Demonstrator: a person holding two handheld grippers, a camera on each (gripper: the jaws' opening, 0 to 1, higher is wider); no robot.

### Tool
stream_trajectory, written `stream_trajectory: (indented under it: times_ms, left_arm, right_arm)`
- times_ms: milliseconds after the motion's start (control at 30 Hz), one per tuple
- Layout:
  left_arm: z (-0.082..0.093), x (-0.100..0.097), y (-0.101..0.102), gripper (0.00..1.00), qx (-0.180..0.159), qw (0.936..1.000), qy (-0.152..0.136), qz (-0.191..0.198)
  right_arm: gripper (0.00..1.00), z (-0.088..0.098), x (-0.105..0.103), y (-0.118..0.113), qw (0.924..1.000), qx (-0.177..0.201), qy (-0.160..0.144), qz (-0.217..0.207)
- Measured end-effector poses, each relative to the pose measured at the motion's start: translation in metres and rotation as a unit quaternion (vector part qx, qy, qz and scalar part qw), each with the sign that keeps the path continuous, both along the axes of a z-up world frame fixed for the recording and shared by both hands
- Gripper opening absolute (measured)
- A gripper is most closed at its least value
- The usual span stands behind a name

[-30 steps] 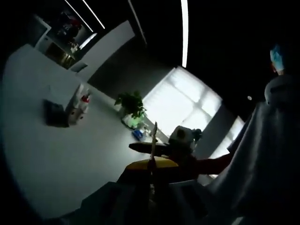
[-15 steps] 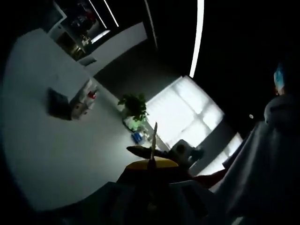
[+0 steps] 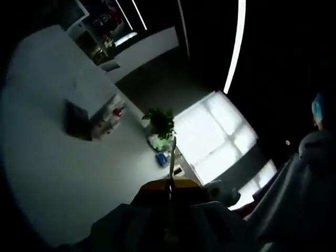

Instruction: Arrange the skincare products in the storage area until every visible bottle or jar stands upright without overlapping.

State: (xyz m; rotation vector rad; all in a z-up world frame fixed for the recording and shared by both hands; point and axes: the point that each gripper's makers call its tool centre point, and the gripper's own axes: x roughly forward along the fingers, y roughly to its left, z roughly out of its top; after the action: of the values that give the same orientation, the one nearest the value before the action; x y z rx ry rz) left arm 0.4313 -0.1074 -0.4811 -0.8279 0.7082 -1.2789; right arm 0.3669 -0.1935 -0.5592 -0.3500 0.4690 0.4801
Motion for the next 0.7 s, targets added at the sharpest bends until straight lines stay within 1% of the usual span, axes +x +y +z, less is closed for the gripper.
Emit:
stream_trajectory:
  times_ms: [100, 267, 367, 533, 600, 700]
  left_arm:
    - [0.002, 0.013, -0.003, 0.0, 0.004, 1.0, 0.003, 0.003]
    - [-0.009, 0.04, -0.006, 0.0, 0.036, 0.9991, 0.024, 0.003]
    - [-0.011, 0.057, -0.008, 0.0, 0.039, 0.9987, 0.032, 0.002]
    - [-0.014, 0.081, -0.01, 0.0, 0.047, 0.9979, 0.043, 0.007]
    - [-0.017, 0.09, -0.011, 0.0, 0.061, 0.9972, 0.042, 0.01]
    - [-0.022, 0.1, -0.016, 0.0, 0.076, 0.996, 0.045, 0.0]
  right_arm:
    - [0.38, -0.001, 0.0, -0.001, 1.0, 0.001, 0.002, -0.004]
    - [0.37, -0.003, 0.001, -0.005, 0.9999, -0.012, 0.003, -0.008]
    - [0.37, -0.003, 0.001, -0.007, 0.9999, -0.009, 0.001, -0.013]
    - [0.37, -0.003, 0.002, -0.008, 0.9997, -0.016, -0.002, -0.015]
    - [0.37, -0.003, 0.003, -0.01, 0.9997, -0.018, -0.002, -0.018]
    - [0.37, -0.004, 0.003, -0.012, 0.9995, -0.019, -0.001, -0.023]
